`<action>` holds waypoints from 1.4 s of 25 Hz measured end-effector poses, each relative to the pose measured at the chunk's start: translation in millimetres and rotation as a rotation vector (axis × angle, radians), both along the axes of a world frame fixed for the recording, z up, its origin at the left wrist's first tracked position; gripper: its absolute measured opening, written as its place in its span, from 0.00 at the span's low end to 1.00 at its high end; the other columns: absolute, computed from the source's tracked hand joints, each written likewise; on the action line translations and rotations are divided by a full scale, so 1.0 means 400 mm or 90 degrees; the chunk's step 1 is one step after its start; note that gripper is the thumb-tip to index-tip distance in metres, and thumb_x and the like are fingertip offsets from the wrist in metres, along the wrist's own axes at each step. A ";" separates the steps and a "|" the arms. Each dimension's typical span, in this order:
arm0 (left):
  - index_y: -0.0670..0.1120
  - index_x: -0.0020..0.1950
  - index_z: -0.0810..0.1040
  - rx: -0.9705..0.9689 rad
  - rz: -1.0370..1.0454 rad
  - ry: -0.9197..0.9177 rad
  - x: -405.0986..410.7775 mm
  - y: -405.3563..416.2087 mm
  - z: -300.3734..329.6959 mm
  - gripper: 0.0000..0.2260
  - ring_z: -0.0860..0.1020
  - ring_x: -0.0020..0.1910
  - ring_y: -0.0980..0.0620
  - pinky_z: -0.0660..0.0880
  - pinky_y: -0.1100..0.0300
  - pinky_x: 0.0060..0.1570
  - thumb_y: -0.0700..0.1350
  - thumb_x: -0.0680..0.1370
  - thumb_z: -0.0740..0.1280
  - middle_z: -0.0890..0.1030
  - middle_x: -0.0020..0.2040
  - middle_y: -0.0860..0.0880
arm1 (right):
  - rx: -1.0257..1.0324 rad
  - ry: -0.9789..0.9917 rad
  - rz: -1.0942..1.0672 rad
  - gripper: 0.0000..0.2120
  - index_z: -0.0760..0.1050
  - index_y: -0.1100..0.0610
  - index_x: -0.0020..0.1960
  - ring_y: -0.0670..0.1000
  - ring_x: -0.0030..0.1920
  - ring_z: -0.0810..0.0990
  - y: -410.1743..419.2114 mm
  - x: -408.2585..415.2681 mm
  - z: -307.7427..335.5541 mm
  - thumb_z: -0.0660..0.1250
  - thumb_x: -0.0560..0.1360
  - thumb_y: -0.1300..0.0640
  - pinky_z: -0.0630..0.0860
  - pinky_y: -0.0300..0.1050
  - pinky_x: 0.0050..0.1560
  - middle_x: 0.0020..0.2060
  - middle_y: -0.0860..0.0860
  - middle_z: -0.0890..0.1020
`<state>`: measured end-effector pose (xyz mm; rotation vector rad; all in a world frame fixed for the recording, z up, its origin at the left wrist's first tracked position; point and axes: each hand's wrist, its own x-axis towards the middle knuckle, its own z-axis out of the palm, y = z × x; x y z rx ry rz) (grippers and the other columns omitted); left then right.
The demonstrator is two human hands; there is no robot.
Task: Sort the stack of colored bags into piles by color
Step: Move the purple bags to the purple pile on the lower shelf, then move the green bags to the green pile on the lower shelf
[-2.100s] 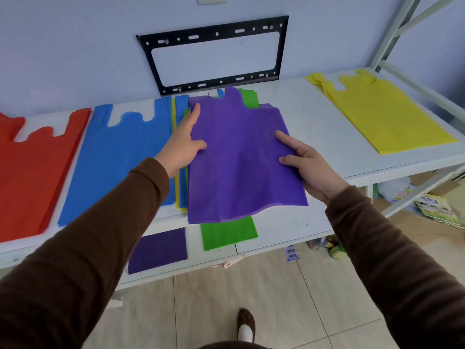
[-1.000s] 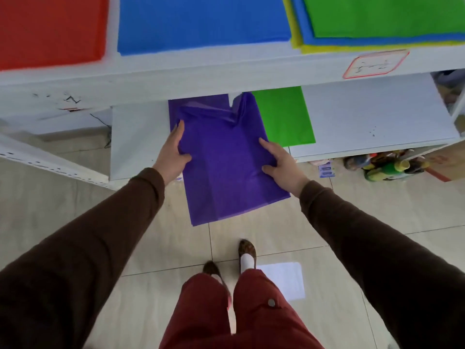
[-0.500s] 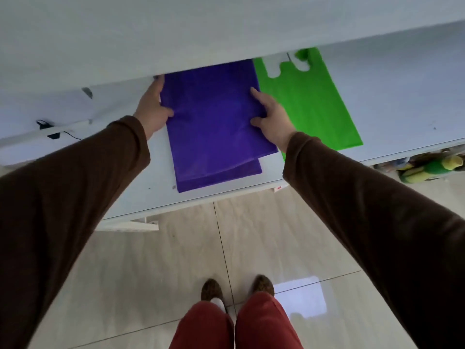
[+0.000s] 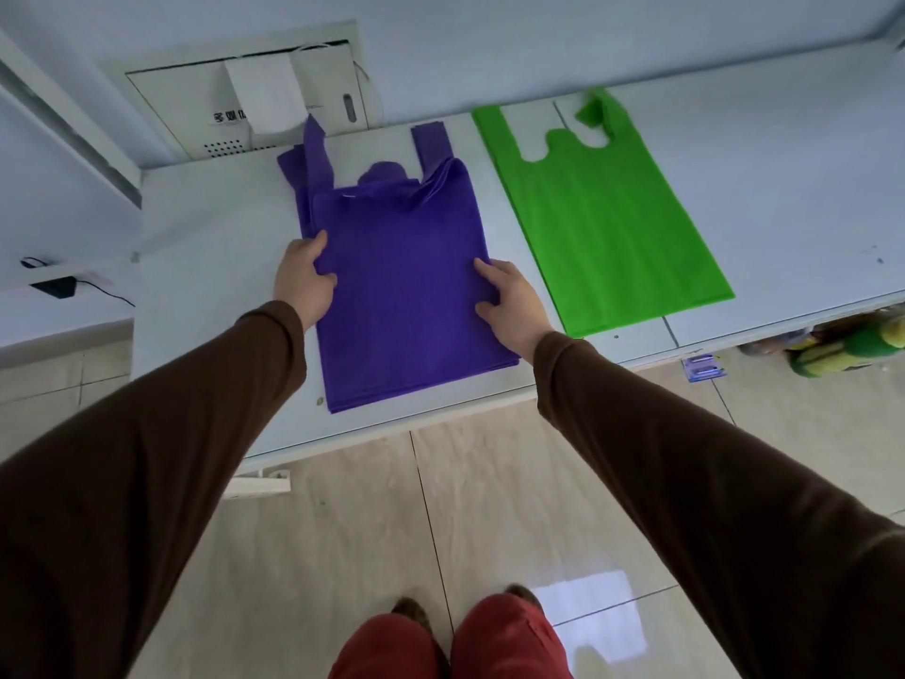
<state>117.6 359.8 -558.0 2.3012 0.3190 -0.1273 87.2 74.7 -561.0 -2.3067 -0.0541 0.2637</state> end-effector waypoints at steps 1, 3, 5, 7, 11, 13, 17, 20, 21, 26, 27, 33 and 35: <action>0.47 0.78 0.60 0.032 -0.007 -0.001 -0.002 -0.001 -0.001 0.27 0.67 0.70 0.47 0.64 0.62 0.66 0.37 0.80 0.62 0.66 0.73 0.44 | -0.013 0.002 0.007 0.30 0.65 0.55 0.74 0.55 0.68 0.70 0.002 0.000 0.001 0.65 0.73 0.65 0.63 0.39 0.67 0.71 0.55 0.67; 0.48 0.78 0.60 0.122 -0.021 0.026 -0.010 -0.006 0.008 0.28 0.64 0.72 0.42 0.63 0.54 0.71 0.41 0.79 0.63 0.63 0.75 0.43 | -0.046 0.017 0.011 0.30 0.65 0.55 0.75 0.57 0.70 0.68 0.007 -0.003 0.010 0.65 0.74 0.62 0.64 0.41 0.68 0.73 0.56 0.65; 0.50 0.78 0.61 0.189 -0.012 0.073 -0.032 -0.018 0.046 0.27 0.59 0.74 0.38 0.60 0.49 0.72 0.45 0.79 0.64 0.58 0.78 0.42 | -0.106 0.032 -0.014 0.29 0.66 0.54 0.74 0.60 0.71 0.65 0.001 -0.011 0.033 0.66 0.74 0.58 0.62 0.47 0.70 0.74 0.58 0.65; 0.50 0.77 0.63 0.218 -0.029 0.073 -0.072 -0.033 0.100 0.27 0.57 0.74 0.38 0.62 0.47 0.72 0.46 0.79 0.65 0.57 0.78 0.43 | -0.138 0.046 -0.039 0.27 0.70 0.53 0.72 0.61 0.72 0.63 -0.016 -0.034 0.069 0.66 0.73 0.56 0.60 0.49 0.70 0.73 0.59 0.66; 0.48 0.74 0.67 0.252 -0.133 0.030 -0.190 -0.102 0.257 0.24 0.58 0.75 0.41 0.63 0.47 0.71 0.45 0.78 0.66 0.60 0.78 0.45 | -0.127 0.055 -0.046 0.23 0.75 0.52 0.66 0.60 0.70 0.67 -0.079 -0.141 0.205 0.66 0.71 0.56 0.63 0.52 0.67 0.70 0.56 0.72; 0.48 0.73 0.69 0.238 -0.182 0.021 -0.270 -0.157 0.356 0.23 0.60 0.75 0.43 0.62 0.49 0.72 0.45 0.78 0.66 0.62 0.77 0.46 | -0.124 0.034 -0.043 0.21 0.75 0.52 0.65 0.59 0.68 0.69 -0.112 -0.207 0.311 0.66 0.72 0.57 0.67 0.53 0.65 0.68 0.55 0.73; 0.49 0.73 0.69 0.185 -0.254 0.001 -0.438 -0.288 0.590 0.22 0.62 0.74 0.47 0.62 0.54 0.72 0.44 0.79 0.65 0.67 0.75 0.49 | -0.119 -0.051 -0.034 0.19 0.76 0.52 0.64 0.58 0.62 0.72 -0.198 -0.330 0.569 0.65 0.74 0.59 0.71 0.51 0.61 0.66 0.52 0.75; 0.50 0.73 0.70 0.143 -0.282 -0.035 -0.538 -0.385 0.764 0.21 0.62 0.73 0.50 0.60 0.57 0.71 0.44 0.79 0.65 0.68 0.74 0.52 | -0.117 -0.121 -0.029 0.16 0.77 0.51 0.62 0.57 0.60 0.74 -0.264 -0.413 0.752 0.65 0.74 0.57 0.73 0.54 0.59 0.62 0.51 0.78; 0.50 0.73 0.70 0.132 -0.294 -0.057 -0.562 -0.413 0.813 0.21 0.62 0.73 0.51 0.59 0.58 0.71 0.44 0.79 0.65 0.68 0.74 0.52 | -0.118 -0.144 -0.026 0.16 0.77 0.51 0.61 0.57 0.59 0.74 -0.286 -0.436 0.802 0.65 0.75 0.57 0.73 0.54 0.59 0.61 0.51 0.79; 0.49 0.72 0.69 0.132 -0.364 -0.184 -0.618 -0.530 1.022 0.21 0.65 0.70 0.52 0.62 0.59 0.69 0.44 0.79 0.64 0.71 0.71 0.52 | -0.129 -0.250 -0.041 0.12 0.78 0.50 0.59 0.53 0.54 0.77 -0.384 -0.525 1.009 0.65 0.76 0.54 0.74 0.55 0.55 0.53 0.49 0.82; 0.49 0.72 0.70 0.132 -0.370 -0.211 -0.615 -0.549 1.065 0.21 0.65 0.70 0.52 0.62 0.59 0.69 0.44 0.79 0.64 0.71 0.70 0.52 | -0.125 -0.273 -0.050 0.12 0.78 0.50 0.59 0.52 0.52 0.77 -0.405 -0.529 1.047 0.65 0.76 0.54 0.74 0.55 0.54 0.52 0.48 0.82; 0.48 0.70 0.71 0.162 -0.361 -0.315 -0.484 -0.640 1.232 0.19 0.69 0.65 0.49 0.65 0.56 0.66 0.45 0.79 0.64 0.74 0.66 0.50 | -0.089 -0.358 -0.110 0.12 0.79 0.50 0.57 0.51 0.50 0.78 -0.531 -0.430 1.220 0.65 0.75 0.54 0.74 0.53 0.53 0.51 0.48 0.82; 0.48 0.70 0.70 0.170 -0.338 -0.318 -0.413 -0.679 1.262 0.19 0.68 0.66 0.47 0.66 0.54 0.65 0.46 0.79 0.64 0.74 0.66 0.49 | -0.084 -0.371 -0.115 0.12 0.79 0.52 0.57 0.53 0.50 0.79 -0.589 -0.356 1.252 0.65 0.74 0.55 0.74 0.51 0.53 0.51 0.50 0.82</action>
